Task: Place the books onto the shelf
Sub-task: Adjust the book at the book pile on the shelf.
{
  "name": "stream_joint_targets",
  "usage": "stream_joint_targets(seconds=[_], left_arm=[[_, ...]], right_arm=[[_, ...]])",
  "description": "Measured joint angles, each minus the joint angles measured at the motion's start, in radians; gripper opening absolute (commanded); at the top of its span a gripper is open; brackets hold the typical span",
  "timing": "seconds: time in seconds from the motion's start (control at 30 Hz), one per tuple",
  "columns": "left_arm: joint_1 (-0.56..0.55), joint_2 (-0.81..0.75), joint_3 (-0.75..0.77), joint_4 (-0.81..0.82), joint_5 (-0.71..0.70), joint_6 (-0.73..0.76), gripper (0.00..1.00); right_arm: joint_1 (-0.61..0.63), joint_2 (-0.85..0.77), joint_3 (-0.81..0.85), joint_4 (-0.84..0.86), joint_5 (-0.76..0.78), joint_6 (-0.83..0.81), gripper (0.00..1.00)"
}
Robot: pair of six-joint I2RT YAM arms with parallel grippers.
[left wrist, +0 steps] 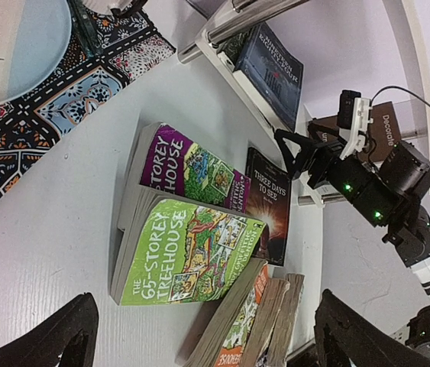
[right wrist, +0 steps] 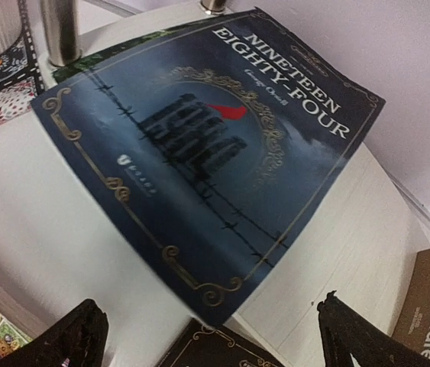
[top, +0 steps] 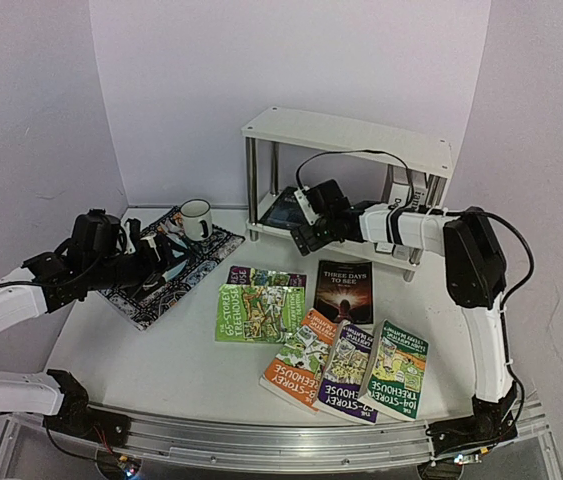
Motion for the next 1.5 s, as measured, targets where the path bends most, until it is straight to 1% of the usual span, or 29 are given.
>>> stream_joint_targets(seconds=[0.23,0.77,0.9,1.17,1.27,1.5], left_arm=[[0.000,-0.001,0.000,0.000,0.000,0.000,1.00],[0.000,0.012,0.000,0.000,0.000,0.000,1.00],[0.000,0.013,0.000,0.000,0.000,0.000,1.00],[0.000,0.027,0.000,0.000,0.000,0.005,1.00],[0.000,0.033,0.002,0.000,0.000,0.007,1.00],[0.000,0.047,0.015,0.002,0.000,0.019,1.00]], right_arm=[[-0.049,0.004,0.017,-0.003,-0.077,0.044,0.98],[-0.056,0.074,0.096,-0.003,-0.187,0.052,0.98],[-0.056,0.098,0.109,-0.004,-0.191,0.052,0.90],[-0.067,0.105,0.130,-0.007,-0.192,0.047,0.81],[-0.071,0.109,0.146,-0.011,-0.201,0.045,0.76],[-0.076,0.142,0.183,-0.011,-0.215,0.045,0.75]])
